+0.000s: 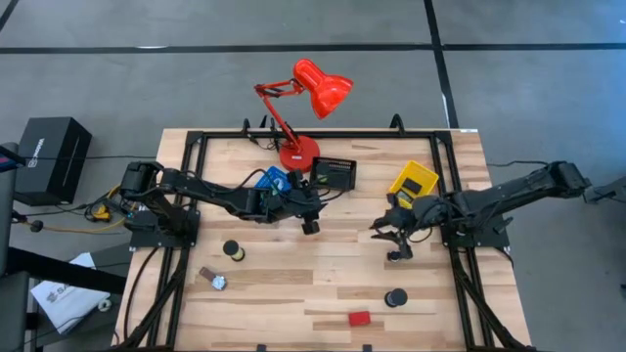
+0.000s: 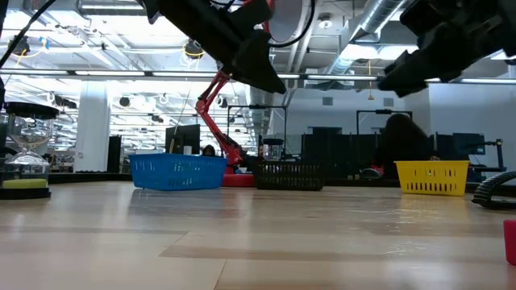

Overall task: Pick & Place Office items
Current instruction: Put the black watch into the blue bin

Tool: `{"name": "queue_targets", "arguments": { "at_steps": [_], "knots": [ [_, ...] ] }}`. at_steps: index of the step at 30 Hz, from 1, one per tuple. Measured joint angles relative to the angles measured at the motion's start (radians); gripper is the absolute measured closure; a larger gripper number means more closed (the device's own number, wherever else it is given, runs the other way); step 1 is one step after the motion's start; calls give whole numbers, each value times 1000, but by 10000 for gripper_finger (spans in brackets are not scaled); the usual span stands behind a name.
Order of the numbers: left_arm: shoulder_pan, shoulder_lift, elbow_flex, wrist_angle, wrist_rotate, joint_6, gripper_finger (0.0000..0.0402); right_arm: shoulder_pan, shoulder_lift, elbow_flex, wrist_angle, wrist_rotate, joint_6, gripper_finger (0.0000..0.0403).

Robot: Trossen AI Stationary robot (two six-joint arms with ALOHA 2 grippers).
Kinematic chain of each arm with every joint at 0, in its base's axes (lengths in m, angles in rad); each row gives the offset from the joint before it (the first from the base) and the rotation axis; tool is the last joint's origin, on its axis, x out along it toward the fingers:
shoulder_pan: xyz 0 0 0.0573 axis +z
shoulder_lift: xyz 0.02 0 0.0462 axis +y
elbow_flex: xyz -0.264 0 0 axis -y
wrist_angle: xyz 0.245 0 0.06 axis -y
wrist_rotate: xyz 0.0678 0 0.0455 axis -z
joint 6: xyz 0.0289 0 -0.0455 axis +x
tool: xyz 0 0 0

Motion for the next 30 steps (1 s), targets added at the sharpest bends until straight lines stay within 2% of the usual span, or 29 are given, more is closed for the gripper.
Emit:
{"name": "queue_targets", "arguments": {
  "at_steps": [5, 14, 18, 25, 30],
  "knots": [
    [0, 0, 0, 20, 141, -75, 197, -52, 80, -15, 183, -1, -32, 297],
    [-16, 0, 0, 28, 306, -109, 197, -77, 245, -16, 251, -1, 27, 297],
    [-18, 0, 0, 29, 406, -109, 197, -75, 330, -16, 341, -2, 31, 297],
    [-18, 0, 0, 35, 412, -109, 197, -75, 458, -16, 455, -71, 62, 297],
    [-17, 0, 0, 36, 412, -109, 197, -85, 507, -16, 530, -78, -9, 297]
  ]
}}
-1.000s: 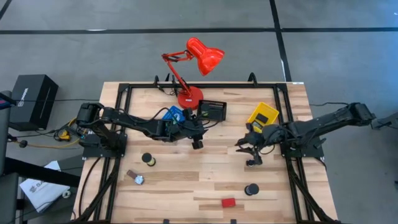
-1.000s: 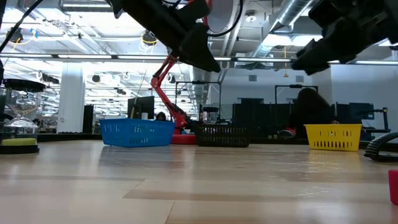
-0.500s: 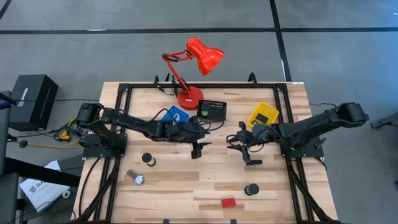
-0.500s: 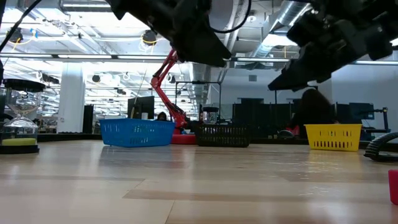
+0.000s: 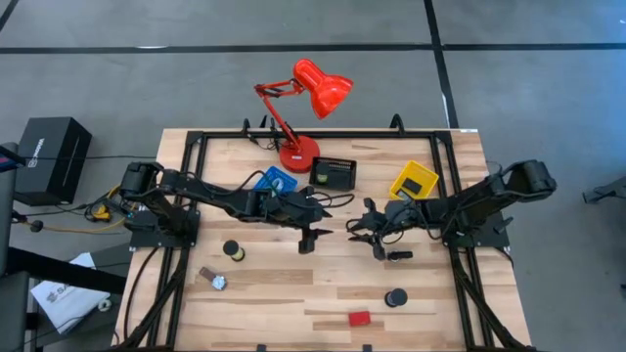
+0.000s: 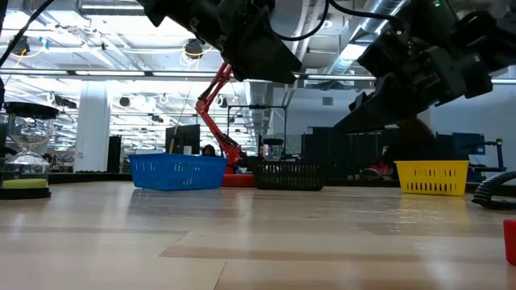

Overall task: Pick & Place Office items
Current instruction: Put the black watch into the blue bin

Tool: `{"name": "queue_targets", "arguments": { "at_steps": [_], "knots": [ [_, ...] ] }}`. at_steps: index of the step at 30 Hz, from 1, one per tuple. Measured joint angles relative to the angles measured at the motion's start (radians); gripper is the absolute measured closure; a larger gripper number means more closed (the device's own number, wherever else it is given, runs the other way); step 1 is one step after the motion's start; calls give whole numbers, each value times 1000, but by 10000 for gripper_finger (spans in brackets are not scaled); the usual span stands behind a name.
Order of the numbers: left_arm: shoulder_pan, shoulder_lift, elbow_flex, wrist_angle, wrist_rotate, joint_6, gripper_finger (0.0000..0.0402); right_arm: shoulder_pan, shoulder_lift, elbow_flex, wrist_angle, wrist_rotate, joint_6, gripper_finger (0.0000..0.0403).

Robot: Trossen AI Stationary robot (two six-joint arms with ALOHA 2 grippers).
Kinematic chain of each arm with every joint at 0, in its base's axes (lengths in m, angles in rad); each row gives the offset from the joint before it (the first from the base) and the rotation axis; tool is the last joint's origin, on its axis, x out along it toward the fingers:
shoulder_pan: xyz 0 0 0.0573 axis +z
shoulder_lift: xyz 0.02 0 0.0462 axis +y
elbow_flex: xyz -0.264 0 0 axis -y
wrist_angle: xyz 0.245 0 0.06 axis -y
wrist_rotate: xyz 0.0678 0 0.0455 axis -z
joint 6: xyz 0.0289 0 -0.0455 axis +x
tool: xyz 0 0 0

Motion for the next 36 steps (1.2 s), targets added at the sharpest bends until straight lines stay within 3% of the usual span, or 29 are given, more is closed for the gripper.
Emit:
{"name": "queue_targets", "arguments": {
  "at_steps": [17, 26, 32, 36],
  "knots": [
    [7, 0, 0, 18, 0, 40, 197, -5, 129, 0, 37, 1, -4, 297],
    [43, 0, 0, 29, 0, 42, 197, -5, 131, 0, 55, 1, 38, 297],
    [64, 0, 0, 35, 0, 42, 197, -5, 144, 0, 52, 134, 109, 294],
    [69, 0, 0, 36, 0, 42, 197, 2, 161, 0, 55, 138, 121, 276]
  ]
}}
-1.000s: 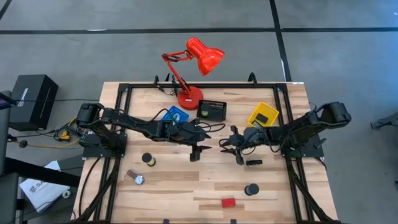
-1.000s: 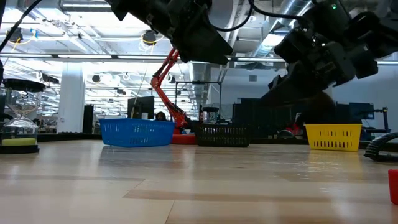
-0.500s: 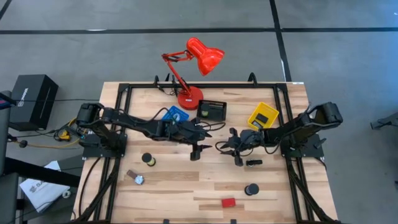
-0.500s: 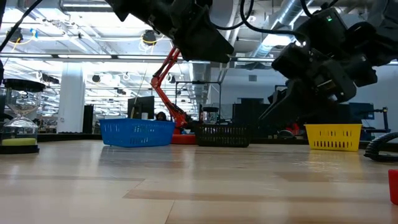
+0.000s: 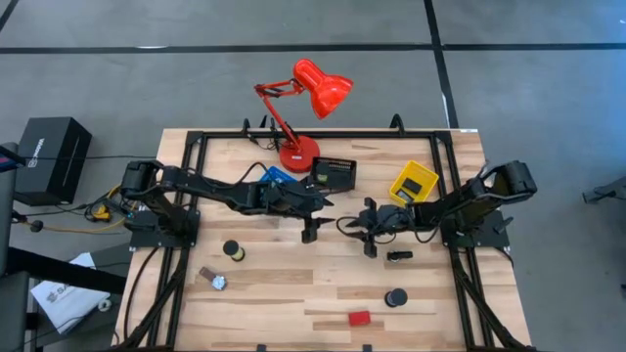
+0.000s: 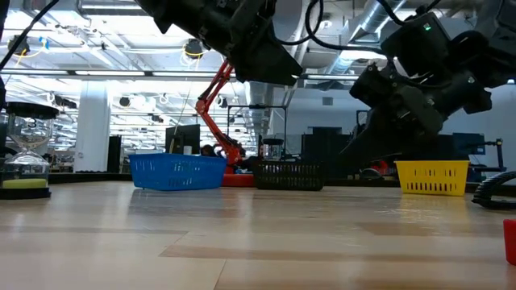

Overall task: Pick & Place Office items
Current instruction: Put the black watch into the blue bin

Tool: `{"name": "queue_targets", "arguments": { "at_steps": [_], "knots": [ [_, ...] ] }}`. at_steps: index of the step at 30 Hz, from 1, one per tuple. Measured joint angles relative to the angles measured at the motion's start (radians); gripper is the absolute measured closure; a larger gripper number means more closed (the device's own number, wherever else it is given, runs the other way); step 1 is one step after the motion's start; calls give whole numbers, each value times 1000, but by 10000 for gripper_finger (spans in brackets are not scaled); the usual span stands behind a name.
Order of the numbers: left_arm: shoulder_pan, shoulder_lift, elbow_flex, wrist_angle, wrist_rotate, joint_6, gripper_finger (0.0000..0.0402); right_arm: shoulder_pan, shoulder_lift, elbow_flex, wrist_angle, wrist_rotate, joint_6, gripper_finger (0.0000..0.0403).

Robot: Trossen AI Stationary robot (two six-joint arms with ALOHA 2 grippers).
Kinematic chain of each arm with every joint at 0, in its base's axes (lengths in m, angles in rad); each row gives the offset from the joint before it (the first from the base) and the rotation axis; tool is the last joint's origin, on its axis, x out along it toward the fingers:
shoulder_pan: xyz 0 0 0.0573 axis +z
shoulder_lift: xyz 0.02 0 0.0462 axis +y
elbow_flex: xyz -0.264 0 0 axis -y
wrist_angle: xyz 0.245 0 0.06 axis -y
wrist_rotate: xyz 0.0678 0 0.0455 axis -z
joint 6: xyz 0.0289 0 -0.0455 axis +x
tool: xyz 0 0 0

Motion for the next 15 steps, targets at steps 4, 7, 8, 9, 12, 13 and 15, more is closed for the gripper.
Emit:
{"name": "queue_targets", "arguments": {
  "at_steps": [4, 7, 8, 9, 12, 13, 15],
  "knots": [
    [0, 0, 0, 8, 0, 0, 197, 14, -1, 0, 4, 3, 6, 242],
    [0, 0, 0, 15, 0, 0, 197, 22, -3, 0, 4, 8, 4, 217],
    [0, 0, 0, 16, 0, 0, 197, 22, -3, 0, 4, 8, 1, 210],
    [0, 0, 0, 16, 0, 0, 197, 22, -3, 0, 1, 8, -1, 204],
    [0, 0, 0, 19, 0, 0, 197, 22, -3, 0, -7, 7, -1, 193],
    [0, 0, 0, 21, 0, 0, 197, 24, -4, 0, -9, 2, -2, 191],
    [0, 0, 0, 23, 0, 0, 197, 32, -23, 0, -26, -4, -8, 191]
  ]
}}
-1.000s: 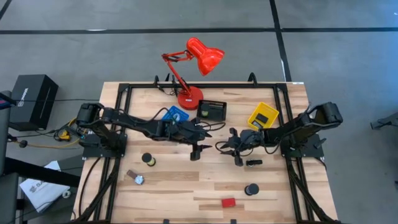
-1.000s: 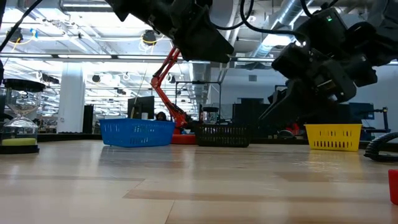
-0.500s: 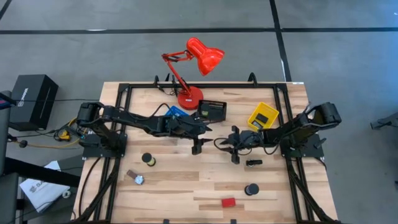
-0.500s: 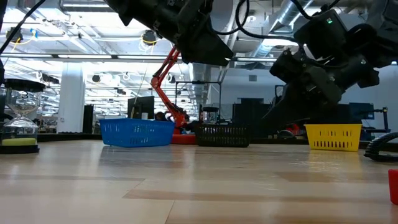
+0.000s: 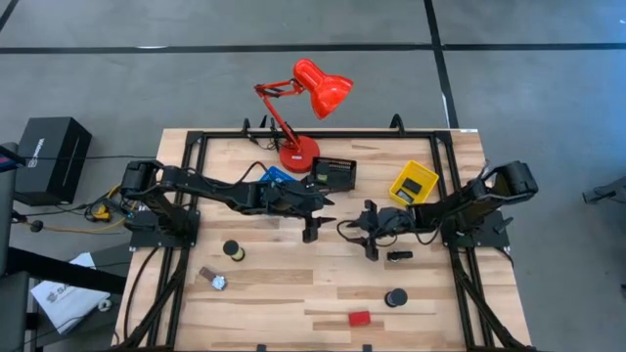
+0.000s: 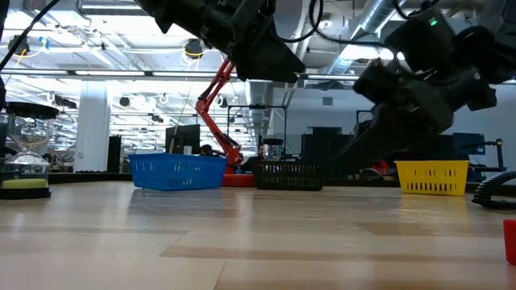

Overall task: Pick & Place Office items
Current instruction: Put the black watch into the blue bin

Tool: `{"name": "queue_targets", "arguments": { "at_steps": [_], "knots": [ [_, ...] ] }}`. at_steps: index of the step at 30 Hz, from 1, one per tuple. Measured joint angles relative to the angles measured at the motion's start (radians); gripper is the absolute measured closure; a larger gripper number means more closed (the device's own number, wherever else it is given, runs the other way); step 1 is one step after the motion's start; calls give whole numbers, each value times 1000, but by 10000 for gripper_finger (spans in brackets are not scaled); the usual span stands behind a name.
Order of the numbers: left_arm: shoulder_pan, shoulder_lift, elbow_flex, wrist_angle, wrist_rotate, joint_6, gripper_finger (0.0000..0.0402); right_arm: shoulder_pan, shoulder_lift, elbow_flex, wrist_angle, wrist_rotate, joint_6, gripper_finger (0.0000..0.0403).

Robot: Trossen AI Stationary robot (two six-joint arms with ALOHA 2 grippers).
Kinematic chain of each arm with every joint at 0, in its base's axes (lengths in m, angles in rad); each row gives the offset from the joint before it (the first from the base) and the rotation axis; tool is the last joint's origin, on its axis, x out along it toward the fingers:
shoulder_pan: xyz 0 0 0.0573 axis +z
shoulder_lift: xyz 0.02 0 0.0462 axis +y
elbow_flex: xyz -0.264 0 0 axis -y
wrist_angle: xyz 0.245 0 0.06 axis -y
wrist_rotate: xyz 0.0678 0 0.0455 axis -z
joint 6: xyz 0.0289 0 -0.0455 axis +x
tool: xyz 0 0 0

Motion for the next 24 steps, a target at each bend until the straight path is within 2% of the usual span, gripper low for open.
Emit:
{"name": "queue_targets", "arguments": {
  "at_steps": [2, 6, 12, 15, 20, 24],
  "knots": [
    [0, 0, 0, 0, 0, 0, 197, 10, -33, 18, -79, -4, -5, 193],
    [0, 0, 0, 4, 0, 0, 197, 33, -127, 95, -430, -7, 4, 201],
    [0, 0, 0, 6, 0, -6, 197, 80, -228, 247, -1013, -56, 186, 215],
    [0, 0, 0, 7, 0, -6, 197, 116, -252, 307, -1216, -59, 278, 220],
    [0, 0, 0, 9, 0, -7, 197, 182, -255, 327, -1353, -63, 371, 222],
    [-1, 0, 0, 11, 0, -7, 197, 245, -221, 327, -1375, -86, 421, 219]
  ]
}}
